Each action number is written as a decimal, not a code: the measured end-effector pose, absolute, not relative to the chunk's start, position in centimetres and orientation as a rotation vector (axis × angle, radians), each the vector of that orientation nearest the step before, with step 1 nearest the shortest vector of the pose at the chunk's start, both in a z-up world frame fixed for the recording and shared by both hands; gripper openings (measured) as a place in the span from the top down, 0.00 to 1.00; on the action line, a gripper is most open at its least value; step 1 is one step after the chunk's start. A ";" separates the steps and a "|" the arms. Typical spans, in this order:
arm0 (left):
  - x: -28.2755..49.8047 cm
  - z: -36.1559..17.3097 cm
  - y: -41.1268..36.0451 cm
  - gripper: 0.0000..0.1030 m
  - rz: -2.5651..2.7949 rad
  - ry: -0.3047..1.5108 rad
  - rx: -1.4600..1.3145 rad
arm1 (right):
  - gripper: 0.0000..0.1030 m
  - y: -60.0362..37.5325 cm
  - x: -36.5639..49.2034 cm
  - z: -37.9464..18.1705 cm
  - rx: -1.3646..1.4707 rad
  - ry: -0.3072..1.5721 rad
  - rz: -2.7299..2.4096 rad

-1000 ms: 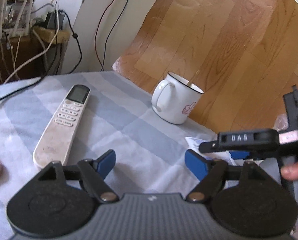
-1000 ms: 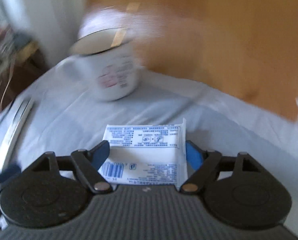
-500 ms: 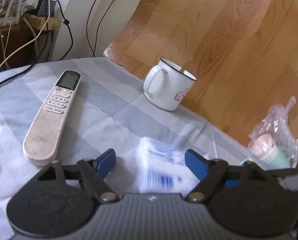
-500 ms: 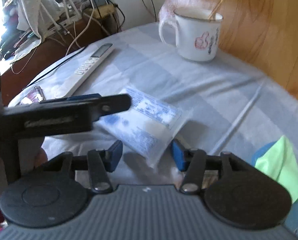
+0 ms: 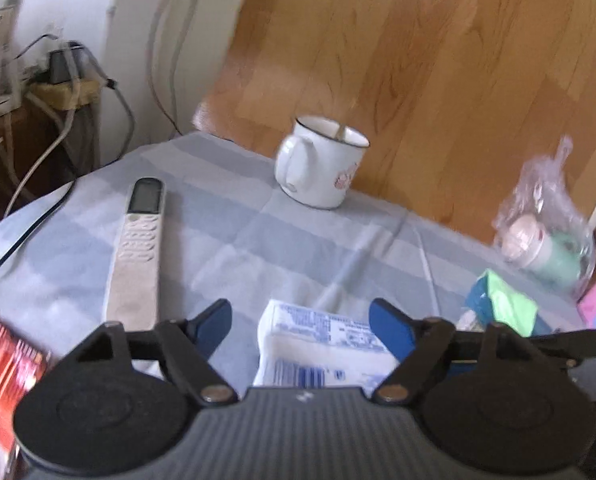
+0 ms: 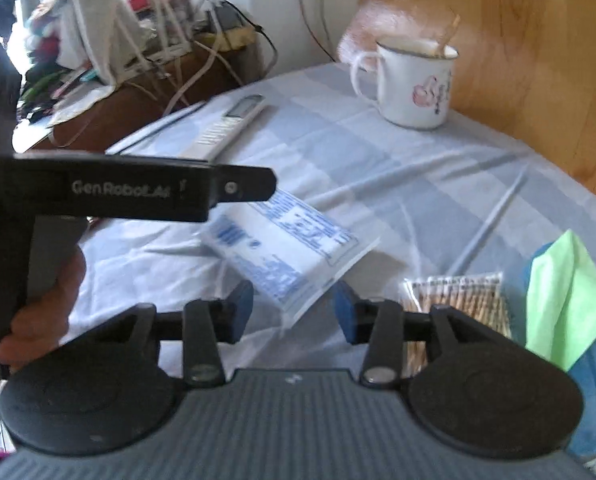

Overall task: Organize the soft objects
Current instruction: 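Grasp the white tissue packet with the left gripper, then carry the tissue packet with the left gripper into the pink tin and release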

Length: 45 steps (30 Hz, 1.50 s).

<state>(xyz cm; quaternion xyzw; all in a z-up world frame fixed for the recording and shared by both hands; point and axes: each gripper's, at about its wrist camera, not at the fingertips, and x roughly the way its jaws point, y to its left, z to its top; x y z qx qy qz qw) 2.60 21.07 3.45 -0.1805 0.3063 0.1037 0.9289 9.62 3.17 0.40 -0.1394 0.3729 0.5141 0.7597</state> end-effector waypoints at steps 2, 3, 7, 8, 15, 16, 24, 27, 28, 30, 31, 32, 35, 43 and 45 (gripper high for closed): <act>4.1 3.0 21.0 0.38 0.201 0.672 -0.333 | 0.42 3.4 9.6 -0.3 -0.273 0.789 1.098; 5.2 2.3 20.9 0.40 0.204 0.722 -0.305 | 0.41 3.3 9.2 -0.4 -0.258 0.777 1.094; 5.1 1.1 20.5 0.46 0.164 0.768 -0.314 | 0.45 1.2 6.5 -0.2 -0.177 0.768 1.100; 4.4 1.4 20.1 0.46 0.145 0.781 -0.333 | 0.45 0.4 5.5 -0.1 -0.183 0.758 1.095; -1.1 2.1 14.0 0.43 -0.077 0.785 -0.333 | 0.45 -10.4 -0.8 -0.7 -0.174 0.689 0.993; -1.4 2.0 12.9 0.43 -0.117 0.792 -0.338 | 0.45 -12.3 -1.1 -0.9 -0.165 0.679 0.945; 1.2 1.2 -1.5 0.36 -0.416 0.842 -0.179 | 0.45 -24.4 -1.1 -0.9 -0.047 0.633 0.629; 1.6 1.2 -5.3 0.35 -0.464 0.843 -0.131 | 0.44 -26.9 -1.3 -1.1 -0.026 0.629 0.599; 1.7 1.2 -6.0 0.35 -0.471 0.846 -0.126 | 0.42 -27.4 -1.7 -1.3 -0.023 0.624 0.595; 1.7 1.4 -6.6 0.31 -0.489 0.857 -0.129 | 0.38 -27.6 -1.8 -1.6 -0.024 0.622 0.598; 1.6 1.5 -6.5 0.28 -0.483 0.863 -0.136 | 0.36 -27.7 -2.0 -1.9 -0.029 0.618 0.601; 1.6 1.6 -6.3 0.22 -0.475 0.869 -0.147 | 0.35 -27.6 -2.1 -2.0 -0.039 0.610 0.607; 1.7 2.0 -4.8 0.19 -0.426 0.879 -0.159 | 0.27 -27.1 -2.4 -2.4 -0.065 0.583 0.630; 1.9 1.4 -6.3 0.31 -0.450 0.875 -0.123 | 0.42 -24.9 -3.1 -2.6 -0.140 0.525 0.618; 1.6 1.6 -7.0 0.32 -0.447 0.874 -0.117 | 0.42 -25.1 -3.5 -2.5 -0.146 0.500 0.600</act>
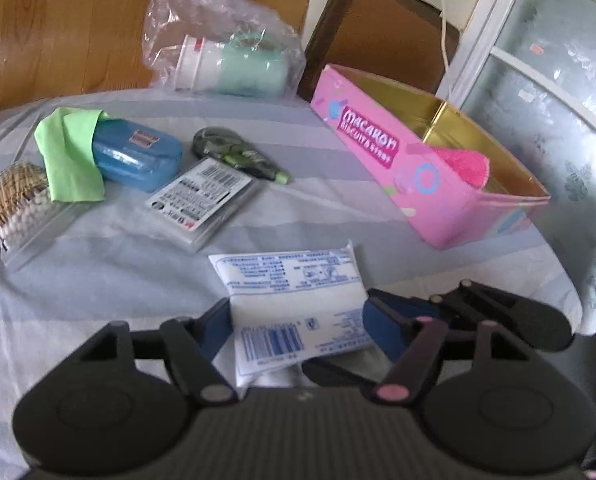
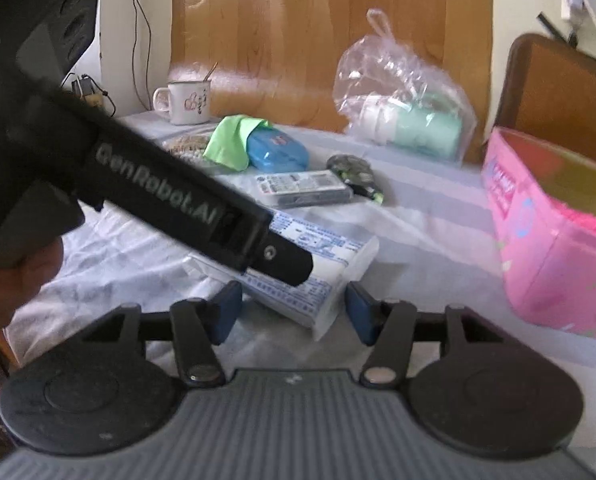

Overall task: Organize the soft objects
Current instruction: 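Carry the tissue packet with the left gripper into the pink tin and release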

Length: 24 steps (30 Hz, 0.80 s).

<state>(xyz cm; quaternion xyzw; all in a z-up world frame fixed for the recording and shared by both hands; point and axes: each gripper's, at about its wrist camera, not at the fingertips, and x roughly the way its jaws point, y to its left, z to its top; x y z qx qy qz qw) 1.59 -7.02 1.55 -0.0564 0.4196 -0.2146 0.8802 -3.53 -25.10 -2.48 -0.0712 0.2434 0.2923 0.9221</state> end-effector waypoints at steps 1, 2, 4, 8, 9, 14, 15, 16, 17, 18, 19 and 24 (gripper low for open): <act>1.5 1.8 -7.1 0.32 -0.449 0.869 -0.121 | 0.42 -25.4 -3.7 -2.2 -0.136 0.488 0.596; 1.4 2.0 -7.1 0.32 -0.451 0.865 -0.130 | 0.42 -25.8 -3.9 -1.8 -0.128 0.468 0.588; 1.4 2.9 -7.1 0.32 -0.462 0.854 -0.146 | 0.42 -26.5 -4.1 -0.8 -0.126 0.418 0.566; 1.5 6.1 -8.6 0.32 -0.501 0.778 -0.114 | 0.42 -28.6 -3.6 1.5 -0.120 0.325 0.490; 1.7 7.1 -9.4 0.32 -0.516 0.754 -0.098 | 0.42 -29.4 -3.2 2.0 -0.125 0.307 0.469; 4.8 11.1 -15.2 0.32 -0.599 0.700 -0.037 | 0.42 -34.7 -0.5 5.1 -0.141 0.242 0.364; 5.3 11.6 -16.5 0.32 -0.609 0.692 -0.023 | 0.42 -35.8 0.2 5.5 -0.144 0.239 0.346; 5.9 12.1 -18.0 0.32 -0.619 0.684 -0.009 | 0.42 -37.1 1.2 5.8 -0.141 0.242 0.328; 6.7 12.6 -19.7 0.32 -0.629 0.677 0.006 | 0.42 -38.2 2.2 6.0 -0.132 0.249 0.316; 7.5 12.8 -21.4 0.32 -0.633 0.673 0.019 | 0.42 -39.3 3.3 6.1 -0.125 0.259 0.304; 8.2 12.9 -22.8 0.32 -0.634 0.672 0.029 | 0.42 -40.3 4.2 6.2 -0.117 0.272 0.291; 13.4 12.0 -29.5 0.32 -0.613 0.679 0.070 | 0.41 -43.9 9.7 5.8 -0.094 0.354 0.249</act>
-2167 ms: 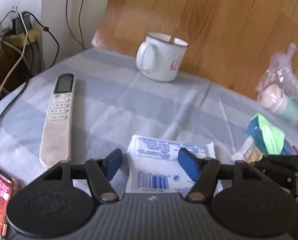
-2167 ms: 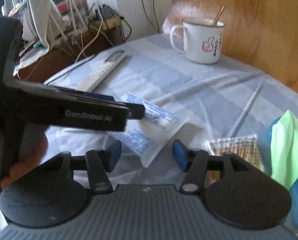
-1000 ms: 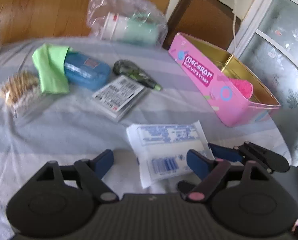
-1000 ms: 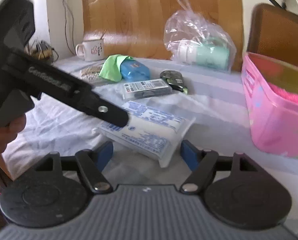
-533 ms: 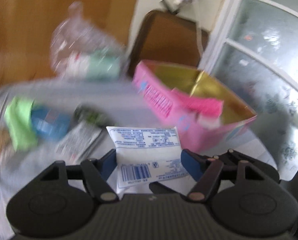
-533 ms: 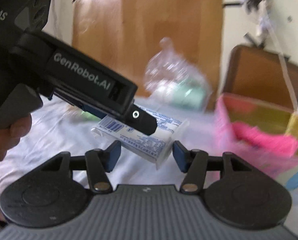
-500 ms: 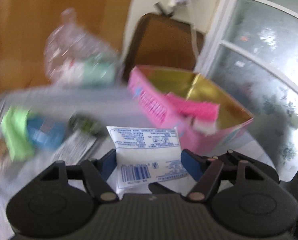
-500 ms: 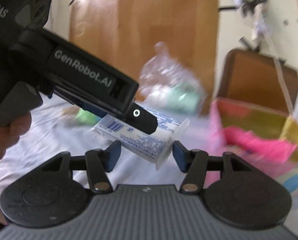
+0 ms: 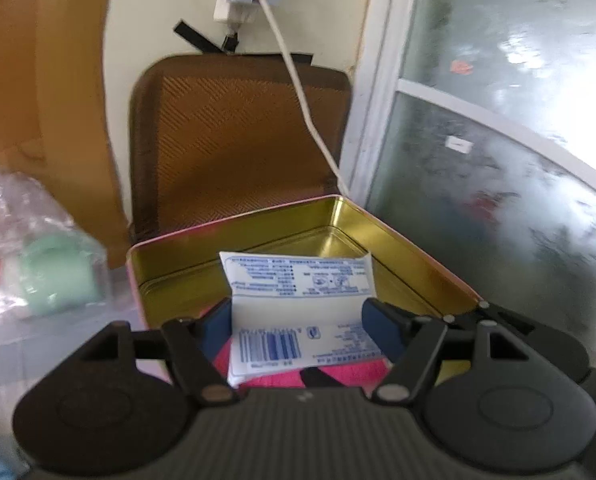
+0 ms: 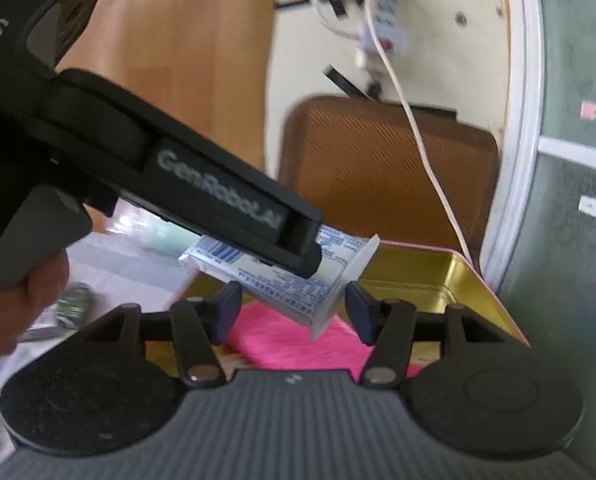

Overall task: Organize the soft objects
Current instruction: 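Carry the tissue packet with the left gripper into the pink tin and release, then move the right gripper to the green cloth lying on the blue case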

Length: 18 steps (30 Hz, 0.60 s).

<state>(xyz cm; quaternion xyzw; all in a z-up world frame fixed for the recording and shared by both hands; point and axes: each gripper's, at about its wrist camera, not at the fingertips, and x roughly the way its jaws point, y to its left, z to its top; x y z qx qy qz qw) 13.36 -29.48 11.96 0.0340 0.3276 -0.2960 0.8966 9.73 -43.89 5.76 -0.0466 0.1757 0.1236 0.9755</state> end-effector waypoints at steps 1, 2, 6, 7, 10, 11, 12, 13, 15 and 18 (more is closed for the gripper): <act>14.3 11.6 -30.3 0.32 -0.605 0.686 0.066 | 0.41 -44.2 10.7 5.5 -0.096 0.368 0.245; 15.2 11.1 -31.1 0.32 -0.594 0.694 0.064 | 0.41 -44.4 11.8 5.3 -0.100 0.387 0.244; 17.9 9.4 -33.1 0.33 -0.541 0.709 0.069 | 0.41 -45.0 14.4 4.5 -0.101 0.458 0.230; 18.3 9.1 -33.1 0.33 -0.528 0.708 0.074 | 0.40 -44.6 14.7 4.3 -0.104 0.474 0.221; 19.1 8.3 -33.4 0.32 -0.454 0.698 0.094 | 0.40 -44.9 14.7 3.6 -0.099 0.485 0.197; 19.2 8.0 -33.4 0.32 -0.430 0.696 0.105 | 0.40 -44.9 14.5 3.5 -0.089 0.483 0.198; 19.2 7.9 -33.4 0.32 -0.416 0.696 0.118 | 0.40 -45.0 14.1 3.4 -0.083 0.477 0.196; 19.0 7.9 -33.4 0.32 -0.404 0.690 0.132 | 0.40 -45.0 13.7 3.3 -0.079 0.470 0.191; 18.1 8.0 -32.9 0.32 -0.393 0.659 0.169 | 0.40 -44.7 13.0 3.3 -0.074 0.456 0.183; 16.5 8.4 -32.0 0.32 -0.374 0.623 0.215 | 0.41 -44.4 11.1 3.6 -0.066 0.428 0.187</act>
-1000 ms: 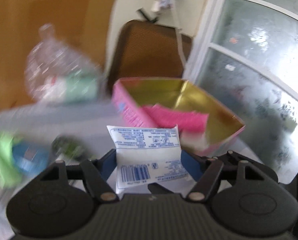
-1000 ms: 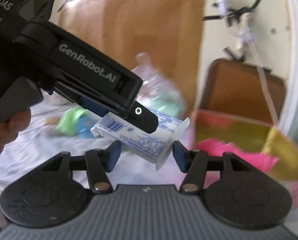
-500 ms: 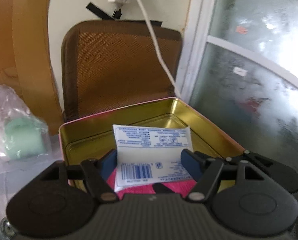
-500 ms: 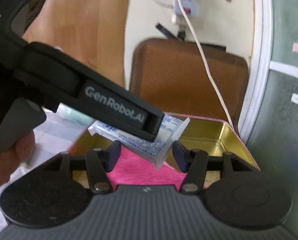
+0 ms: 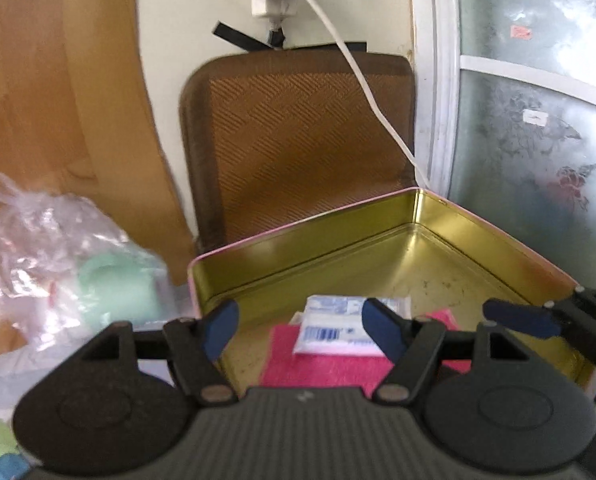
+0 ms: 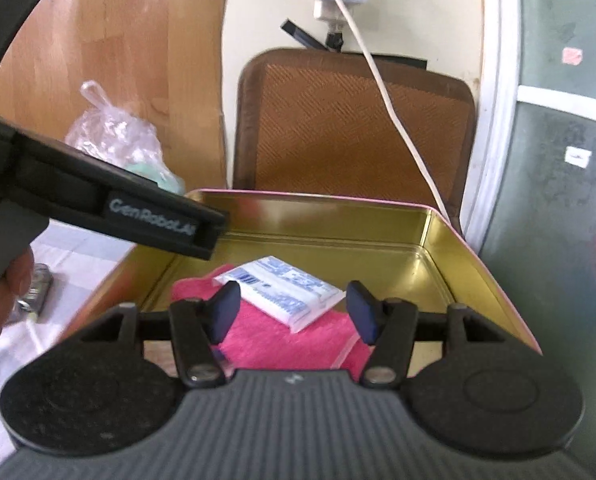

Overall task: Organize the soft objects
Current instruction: 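Move the right gripper to the green cloth lying on the blue case, then grasp the green cloth with the right gripper and lift it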

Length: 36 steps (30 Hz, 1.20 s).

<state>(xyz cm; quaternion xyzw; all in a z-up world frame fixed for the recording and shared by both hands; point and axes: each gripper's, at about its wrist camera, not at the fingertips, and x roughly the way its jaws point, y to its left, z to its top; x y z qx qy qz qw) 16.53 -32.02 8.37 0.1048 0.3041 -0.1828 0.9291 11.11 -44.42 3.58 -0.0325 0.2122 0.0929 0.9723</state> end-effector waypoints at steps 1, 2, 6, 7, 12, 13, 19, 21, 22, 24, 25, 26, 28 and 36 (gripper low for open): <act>16.0 8.6 -31.6 0.31 -0.374 0.615 0.218 | 0.41 -44.2 10.2 3.7 -0.068 0.416 0.188; 15.3 8.8 -31.2 0.31 -0.370 0.608 0.220 | 0.41 -44.0 9.3 3.8 -0.073 0.400 0.188; 12.8 9.4 -28.8 0.30 -0.354 0.577 0.232 | 0.41 -42.4 6.5 4.2 -0.116 0.352 0.189; 12.2 9.5 -28.1 0.30 -0.349 0.573 0.233 | 0.41 -41.9 5.9 4.3 -0.127 0.342 0.191; 10.1 9.9 -24.2 0.30 -0.314 0.563 0.223 | 0.48 -39.7 4.0 5.1 -0.137 0.313 0.219; 9.8 10.0 -23.3 0.30 -0.307 0.561 0.217 | 0.53 -39.2 3.8 5.3 -0.134 0.310 0.230; 8.4 10.2 -17.5 0.29 -0.248 0.560 0.161 | 0.69 -35.5 3.7 6.8 -0.125 0.320 0.327; 8.1 10.0 -15.4 0.29 -0.227 0.563 0.143 | 0.71 -34.1 3.9 7.3 -0.118 0.329 0.369; 8.0 9.8 -14.3 0.29 -0.216 0.565 0.135 | 0.72 -33.3 3.9 7.5 -0.115 0.338 0.394; 7.5 9.3 -11.5 0.29 -0.195 0.575 0.104 | 0.72 -31.8 4.0 7.7 -0.113 0.349 0.438; 7.1 8.9 -9.9 0.29 -0.185 0.583 0.087 | 0.72 -30.9 4.0 7.6 -0.115 0.355 0.461; 6.6 8.4 -7.8 0.29 -0.170 0.594 0.062 | 0.72 -30.2 4.1 7.6 -0.117 0.362 0.480; 5.7 7.4 -4.0 0.30 -0.127 0.617 0.017 | 0.72 -28.3 4.7 7.3 -0.129 0.380 0.514; 4.3 4.8 6.9 0.31 0.051 0.681 -0.131 | 0.72 -19.6 8.5 6.0 -0.116 0.510 0.684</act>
